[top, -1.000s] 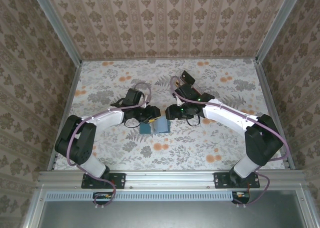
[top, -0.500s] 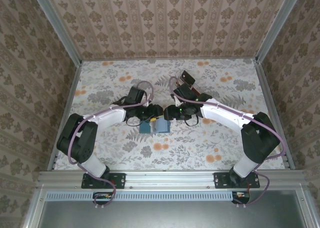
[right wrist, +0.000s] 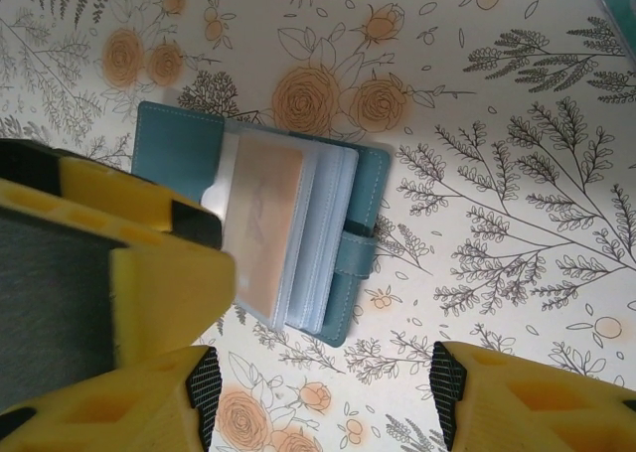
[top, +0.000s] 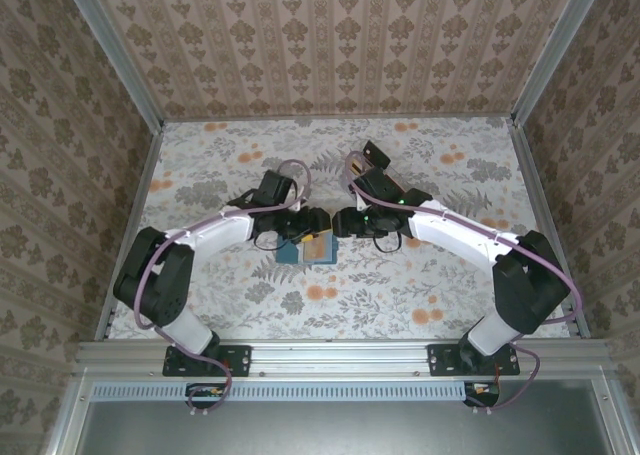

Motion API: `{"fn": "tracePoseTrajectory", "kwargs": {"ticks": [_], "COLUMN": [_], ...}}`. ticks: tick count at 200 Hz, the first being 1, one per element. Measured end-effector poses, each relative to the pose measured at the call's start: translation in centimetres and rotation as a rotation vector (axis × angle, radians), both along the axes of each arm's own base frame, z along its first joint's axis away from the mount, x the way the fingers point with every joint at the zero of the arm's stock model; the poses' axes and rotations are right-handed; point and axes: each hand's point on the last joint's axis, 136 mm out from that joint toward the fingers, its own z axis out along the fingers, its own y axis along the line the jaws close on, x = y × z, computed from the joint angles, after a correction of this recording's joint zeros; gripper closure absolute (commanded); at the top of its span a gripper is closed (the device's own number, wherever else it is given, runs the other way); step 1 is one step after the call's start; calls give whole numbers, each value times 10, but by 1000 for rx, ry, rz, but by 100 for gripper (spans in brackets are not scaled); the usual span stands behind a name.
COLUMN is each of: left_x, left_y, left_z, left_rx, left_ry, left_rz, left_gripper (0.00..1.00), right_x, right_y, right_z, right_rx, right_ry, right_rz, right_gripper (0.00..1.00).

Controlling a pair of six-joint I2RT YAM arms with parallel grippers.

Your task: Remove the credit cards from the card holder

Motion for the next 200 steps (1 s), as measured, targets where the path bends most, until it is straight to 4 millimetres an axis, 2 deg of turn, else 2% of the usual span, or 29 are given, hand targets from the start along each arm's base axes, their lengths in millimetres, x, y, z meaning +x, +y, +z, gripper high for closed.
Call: {"fn": "tracePoseTrajectory", "kwargs": {"ticks": [25,43,73,98,142,200], "left_x": [3,8,6,2,4,-8], "left_y": [14,27,49,60,81,93], "left_z": [10,10,-14,-34,-49,-74], "left_rx": [26,66,150,214,275,331], "left_ry": [-36,-46,-3,38,63,123], "left_rz": [29,66,120,141,194,200], "left_gripper": [43,47,58,63,67,68], "right_x": [1,-1,1,4,9,10], "right_y": [4,12,33,46,57,62], "right_z": [2,-2,-22,-43,-69,-81], "right_rx": [24,54,114,137,140,144], "right_ry": [1,34,127,212,296,341], "right_rz": [3,11,22,10,-11,-18], "right_gripper": [38,42,58,65,65,66]}}
